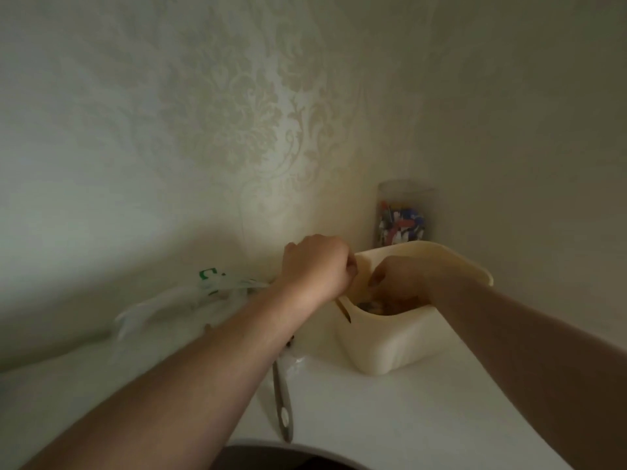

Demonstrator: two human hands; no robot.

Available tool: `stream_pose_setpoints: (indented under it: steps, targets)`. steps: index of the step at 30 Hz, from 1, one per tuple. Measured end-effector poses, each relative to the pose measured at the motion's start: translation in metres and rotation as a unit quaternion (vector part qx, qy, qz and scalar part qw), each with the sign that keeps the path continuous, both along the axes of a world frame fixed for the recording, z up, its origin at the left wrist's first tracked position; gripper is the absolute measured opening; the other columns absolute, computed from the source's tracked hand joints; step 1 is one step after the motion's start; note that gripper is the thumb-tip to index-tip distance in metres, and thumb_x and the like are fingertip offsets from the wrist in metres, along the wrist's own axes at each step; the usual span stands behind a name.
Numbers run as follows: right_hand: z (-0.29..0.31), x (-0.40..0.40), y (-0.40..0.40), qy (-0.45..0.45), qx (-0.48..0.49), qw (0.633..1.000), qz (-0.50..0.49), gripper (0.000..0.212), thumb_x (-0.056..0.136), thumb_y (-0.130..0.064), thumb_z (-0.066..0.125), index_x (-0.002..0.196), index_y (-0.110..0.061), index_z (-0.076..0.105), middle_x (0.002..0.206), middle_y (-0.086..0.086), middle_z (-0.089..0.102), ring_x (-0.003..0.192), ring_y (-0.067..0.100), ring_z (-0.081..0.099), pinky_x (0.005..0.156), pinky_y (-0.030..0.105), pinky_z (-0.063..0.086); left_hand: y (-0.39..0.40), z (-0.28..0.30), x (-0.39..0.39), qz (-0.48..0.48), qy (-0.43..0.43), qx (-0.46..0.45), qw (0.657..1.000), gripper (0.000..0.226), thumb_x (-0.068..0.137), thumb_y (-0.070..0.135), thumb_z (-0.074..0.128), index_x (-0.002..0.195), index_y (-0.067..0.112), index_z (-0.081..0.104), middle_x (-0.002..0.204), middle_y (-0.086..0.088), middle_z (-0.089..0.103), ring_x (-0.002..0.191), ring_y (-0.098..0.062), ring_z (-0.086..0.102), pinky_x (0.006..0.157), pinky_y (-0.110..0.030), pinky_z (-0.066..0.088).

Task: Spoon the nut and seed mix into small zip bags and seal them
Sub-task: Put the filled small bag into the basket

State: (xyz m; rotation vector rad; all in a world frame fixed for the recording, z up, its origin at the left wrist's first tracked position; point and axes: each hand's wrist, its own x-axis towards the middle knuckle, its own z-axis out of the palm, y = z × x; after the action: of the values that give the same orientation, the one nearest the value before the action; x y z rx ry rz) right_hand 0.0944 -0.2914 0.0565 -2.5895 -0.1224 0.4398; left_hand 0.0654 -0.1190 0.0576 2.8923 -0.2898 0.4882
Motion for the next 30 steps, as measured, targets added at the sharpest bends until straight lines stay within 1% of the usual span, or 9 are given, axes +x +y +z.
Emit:
stream_pose_setpoints:
  steps: [5, 7, 11, 14, 17, 21, 25, 28, 30]
  targets:
    - [0.009, -0.001, 0.002, -0.160, -0.120, 0.979, 0.027, 0.028, 0.104, -0.027, 0.059, 0.129, -0.018, 0.066, 0.112, 0.002, 0.068, 0.101, 0.019, 0.064, 0.085, 0.027, 0.049, 0.022, -0.010, -0.020, -0.079, -0.033, -0.146, 0.986, 0.021, 0.099, 0.035, 0.063, 0.113, 0.034, 0.079, 0.107, 0.013, 0.078, 0.099, -0.008, 0.071, 0.089, -0.034, 0.059]
    - [0.014, -0.010, 0.011, -0.253, -0.033, 0.967, 0.025, 0.024, 0.104, -0.030, 0.059, 0.126, -0.027, 0.069, 0.117, -0.004, 0.071, 0.100, 0.013, 0.062, 0.087, 0.025, 0.048, 0.038, -0.018, -0.040, -0.107, -0.050, -0.213, 0.970, 0.020, 0.097, 0.030, 0.069, 0.115, 0.031, 0.079, 0.111, 0.015, 0.078, 0.104, 0.001, 0.069, 0.095, -0.028, 0.056]
    - [0.015, -0.070, 0.066, -0.405, 0.233, 0.878, 0.099, 0.011, 0.097, -0.026, 0.068, 0.098, -0.037, 0.072, 0.085, -0.023, 0.068, 0.079, -0.004, 0.064, 0.065, 0.003, 0.043, 0.092, -0.040, -0.103, -0.126, -0.150, -0.244, 0.950, 0.015, 0.093, 0.018, 0.074, 0.106, 0.021, 0.082, 0.105, 0.012, 0.078, 0.100, 0.001, 0.071, 0.091, -0.026, 0.057]
    - [-0.014, -0.107, 0.105, -0.392, 0.236, 0.856, 0.241, 0.012, 0.095, -0.025, 0.070, 0.101, -0.034, 0.075, 0.088, -0.019, 0.069, 0.083, -0.001, 0.066, 0.070, 0.007, 0.048, 0.150, -0.053, -0.148, -0.083, -0.228, -0.183, 0.953, 0.011, 0.086, 0.005, 0.072, 0.092, 0.013, 0.078, 0.093, 0.005, 0.076, 0.089, -0.014, 0.070, 0.083, -0.033, 0.055]
    - [-0.058, -0.102, 0.129, -0.388, 0.150, 0.857, 0.306, 0.017, 0.094, -0.016, 0.074, 0.103, -0.031, 0.076, 0.092, -0.020, 0.065, 0.081, -0.005, 0.061, 0.073, 0.006, 0.044, 0.225, -0.071, -0.176, 0.082, -0.213, -0.113, 0.967, 0.027, 0.077, -0.005, 0.062, 0.091, 0.017, 0.071, 0.092, 0.006, 0.069, 0.090, -0.018, 0.062, 0.084, -0.036, 0.052]
    - [-0.090, -0.083, 0.125, -0.310, 0.027, 0.907, 0.284, 0.028, 0.102, -0.017, 0.061, 0.116, -0.038, 0.071, 0.115, -0.014, 0.059, 0.099, 0.003, 0.057, 0.085, 0.018, 0.045, 0.284, -0.081, -0.201, 0.278, -0.040, -0.126, 0.951, 0.034, 0.084, -0.003, 0.062, 0.108, 0.021, 0.069, 0.109, 0.007, 0.066, 0.089, -0.007, 0.056, 0.080, 0.003, 0.033]
    - [-0.100, -0.077, 0.104, -0.236, -0.096, 0.911, 0.325, 0.057, 0.099, -0.003, 0.055, 0.128, -0.052, 0.060, 0.124, -0.018, 0.046, 0.109, 0.002, 0.048, 0.092, 0.018, 0.045, 0.293, -0.093, -0.177, 0.267, -0.012, -0.205, 0.942, 0.045, 0.086, -0.001, 0.060, 0.119, 0.030, 0.060, 0.117, 0.006, 0.067, 0.091, -0.011, 0.067, 0.085, -0.012, 0.048]
    - [-0.106, -0.071, 0.096, -0.250, -0.059, 0.906, 0.335, 0.049, 0.101, -0.012, 0.059, 0.121, -0.057, 0.059, 0.119, -0.023, 0.046, 0.105, -0.001, 0.050, 0.085, 0.011, 0.041, 0.273, -0.100, -0.147, 0.186, 0.079, -0.298, 0.933, 0.062, 0.084, 0.013, 0.071, 0.133, 0.046, 0.052, 0.123, 0.009, 0.067, 0.093, -0.009, 0.069, 0.087, -0.029, 0.055]
    - [-0.108, -0.070, 0.094, -0.252, -0.037, 0.900, 0.353, 0.042, 0.099, -0.017, 0.067, 0.110, -0.057, 0.057, 0.117, -0.023, 0.046, 0.107, 0.001, 0.050, 0.086, 0.009, 0.039, 0.252, -0.102, -0.128, 0.135, 0.111, -0.304, 0.937, 0.049, 0.078, 0.024, 0.080, 0.114, 0.049, 0.059, 0.106, 0.011, 0.072, 0.089, -0.008, 0.069, 0.085, -0.031, 0.056]
